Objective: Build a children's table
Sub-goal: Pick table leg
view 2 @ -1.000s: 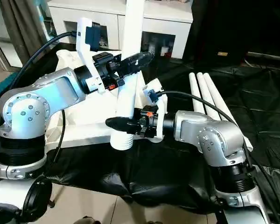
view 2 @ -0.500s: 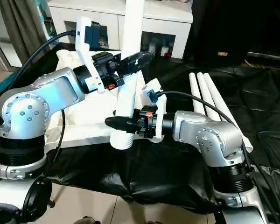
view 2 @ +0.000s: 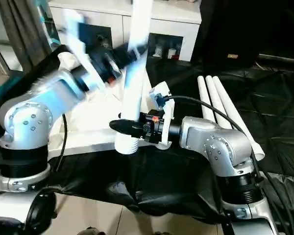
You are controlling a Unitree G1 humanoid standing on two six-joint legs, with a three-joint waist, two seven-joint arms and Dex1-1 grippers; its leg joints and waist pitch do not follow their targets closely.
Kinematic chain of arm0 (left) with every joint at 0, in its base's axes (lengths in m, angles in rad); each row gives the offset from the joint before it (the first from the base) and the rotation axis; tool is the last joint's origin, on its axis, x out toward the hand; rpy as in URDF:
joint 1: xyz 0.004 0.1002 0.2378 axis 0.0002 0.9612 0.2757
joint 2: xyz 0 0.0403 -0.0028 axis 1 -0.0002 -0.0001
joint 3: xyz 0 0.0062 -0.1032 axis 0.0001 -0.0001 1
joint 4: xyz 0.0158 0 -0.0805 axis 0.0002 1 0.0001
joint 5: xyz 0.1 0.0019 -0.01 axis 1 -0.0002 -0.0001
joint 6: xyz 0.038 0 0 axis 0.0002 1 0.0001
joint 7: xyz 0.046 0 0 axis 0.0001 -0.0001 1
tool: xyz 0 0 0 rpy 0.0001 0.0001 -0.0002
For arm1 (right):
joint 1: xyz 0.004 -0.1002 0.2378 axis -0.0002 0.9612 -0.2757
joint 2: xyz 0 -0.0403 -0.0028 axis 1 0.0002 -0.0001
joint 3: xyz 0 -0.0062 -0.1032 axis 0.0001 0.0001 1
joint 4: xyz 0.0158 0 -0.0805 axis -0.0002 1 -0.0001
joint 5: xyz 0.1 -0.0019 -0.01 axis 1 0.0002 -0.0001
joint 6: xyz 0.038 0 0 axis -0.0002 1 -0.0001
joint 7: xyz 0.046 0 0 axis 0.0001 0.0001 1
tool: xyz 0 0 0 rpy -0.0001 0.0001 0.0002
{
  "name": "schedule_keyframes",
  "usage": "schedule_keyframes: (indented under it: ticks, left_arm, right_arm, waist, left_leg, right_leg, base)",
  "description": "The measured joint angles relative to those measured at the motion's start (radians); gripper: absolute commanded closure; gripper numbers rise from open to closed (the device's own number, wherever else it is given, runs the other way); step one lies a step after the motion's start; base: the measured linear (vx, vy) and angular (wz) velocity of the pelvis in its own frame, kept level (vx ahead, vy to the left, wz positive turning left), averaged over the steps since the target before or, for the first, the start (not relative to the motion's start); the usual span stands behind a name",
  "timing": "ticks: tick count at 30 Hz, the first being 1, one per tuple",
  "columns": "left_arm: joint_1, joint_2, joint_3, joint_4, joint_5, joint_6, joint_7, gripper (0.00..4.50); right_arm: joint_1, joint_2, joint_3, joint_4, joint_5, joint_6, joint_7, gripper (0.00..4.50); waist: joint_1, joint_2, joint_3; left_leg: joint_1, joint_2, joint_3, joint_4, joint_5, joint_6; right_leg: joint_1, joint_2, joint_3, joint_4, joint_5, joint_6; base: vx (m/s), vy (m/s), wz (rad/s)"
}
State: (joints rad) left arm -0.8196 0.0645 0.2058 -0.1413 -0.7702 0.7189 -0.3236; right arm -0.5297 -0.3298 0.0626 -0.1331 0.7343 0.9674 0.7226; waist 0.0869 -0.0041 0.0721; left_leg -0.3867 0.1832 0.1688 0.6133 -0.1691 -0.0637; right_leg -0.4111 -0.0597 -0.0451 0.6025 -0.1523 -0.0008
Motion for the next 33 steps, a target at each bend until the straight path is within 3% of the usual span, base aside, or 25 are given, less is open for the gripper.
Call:
schedule_keyframes:
  ticks: [2,5,6,8,12,14,17,20,24,26,33]
  left_arm:
    - [-0.048,0.011,0.090,0.022,-0.024,-0.042,0.027,1.17]
    - [-0.057,0.103,0.111,0.065,0.015,-0.080,0.030,1.17]
    - [-0.037,0.146,0.079,0.073,0.064,-0.097,0.013,1.17]
    - [0.052,0.266,-0.057,0.088,0.211,-0.135,-0.069,1.17]
    - [0.157,0.297,-0.244,0.159,0.335,-0.144,-0.171,1.17]
    - [0.169,0.340,-0.376,0.197,0.425,-0.228,-0.235,1.17]
    - [0.187,0.365,-0.493,0.255,0.512,-0.348,-0.326,1.17]
    - [0.195,0.366,-0.552,0.320,0.561,-0.411,-0.401,1.17]
    - [0.195,0.361,-0.603,0.385,0.603,-0.448,-0.471,1.55]
    - [0.189,0.349,-0.628,0.441,0.620,-0.465,-0.478,1.91]
    - [0.167,0.328,-0.645,0.582,0.659,-0.518,-0.531,2.39]
  right_arm:
    - [0.008,0.016,-0.027,0.004,-0.008,-0.027,-0.037,2.58]
    - [0.005,0.029,-0.093,0.050,-0.045,-0.073,-0.118,2.58]
    - [0.001,0.029,-0.100,0.064,-0.062,-0.084,-0.140,2.58]
    - [-0.002,0.028,-0.104,0.079,-0.116,-0.124,-0.200,2.58]
    - [-0.011,0.033,-0.113,0.107,-0.204,-0.190,-0.304,2.58]
    - [-0.004,0.032,-0.118,0.107,-0.242,-0.220,-0.354,2.58]
    - [0.022,0.024,-0.132,0.113,-0.302,-0.291,-0.392,2.58]
    - [0.040,0.017,-0.131,0.128,-0.365,-0.382,-0.422,2.58]
    - [0.081,-0.002,-0.133,0.127,-0.413,-0.471,-0.428,2.58]
    - [0.110,-0.001,-0.134,0.116,-0.414,-0.474,-0.424,2.58]
    - [0.172,-0.001,-0.133,0.093,-0.376,-0.445,-0.363,2.58]
  waist:
    - [-0.001,0.000,0.000]
    - [-0.004,0.000,-0.001]
    - [-0.004,0.000,-0.001]
    - [-0.006,0.006,-0.004]
    - [0.001,0.008,-0.004]
    - [-0.001,0.009,-0.004]
    - [-0.009,0.013,-0.003]
    - [-0.029,0.015,-0.002]
    - [-0.046,0.017,-0.002]
    - [-0.055,0.017,-0.002]
    - [-0.067,0.023,-0.001]
  left_leg:
    - [0.000,0.000,0.000,0.000,0.000,0.000]
    - [0.002,0.000,0.000,0.000,0.000,0.000]
    - [0.002,0.000,0.000,0.000,0.000,0.000]
    - [0.001,0.000,0.000,0.000,0.000,0.000]
    - [-0.004,-0.001,0.000,0.000,0.000,0.000]
    - [-0.005,-0.001,0.000,0.000,0.000,0.000]
    - [-0.004,-0.001,0.001,-0.001,0.000,0.000]
    - [-0.004,-0.001,0.001,-0.003,0.000,0.000]
    - [-0.002,-0.001,0.002,-0.004,0.000,0.000]
    - [-0.002,-0.001,0.002,-0.004,0.000,0.000]
    - [0.000,-0.001,0.002,-0.005,0.000,0.000]
  right_leg:
    - [0.000,0.000,0.000,0.000,0.000,0.000]
    - [0.000,0.000,0.000,0.001,0.000,0.000]
    - [0.000,0.000,0.000,0.001,0.000,0.000]
    - [0.000,0.000,0.000,0.000,0.000,0.001]
    - [-0.003,-0.001,0.001,-0.001,0.000,0.001]
    - [-0.004,0.000,0.001,0.000,0.000,0.001]
    - [-0.004,0.000,0.002,0.000,0.000,0.001]
    - [-0.004,0.000,0.002,0.000,0.000,0.000]
    - [-0.004,0.000,0.003,0.000,-0.001,0.001]
    - [-0.004,0.000,0.003,0.000,-0.001,0.002]
    - [-0.003,0.000,0.003,-0.001,0.000,0.001]
  base:
    - [0.000,0.000,0.00]
    - [0.000,0.000,0.00]
    - [0.000,0.000,0.00]
    - [0.000,0.000,0.00]
    - [0.000,0.000,0.00]
    - [0.000,0.000,0.00]
    - [0.000,0.000,0.00]
    - [0.000,0.000,0.00]
    - [0.000,0.000,0.00]
    - [0.000,0.000,0.00]
    - [0.000,0.000,0.00]
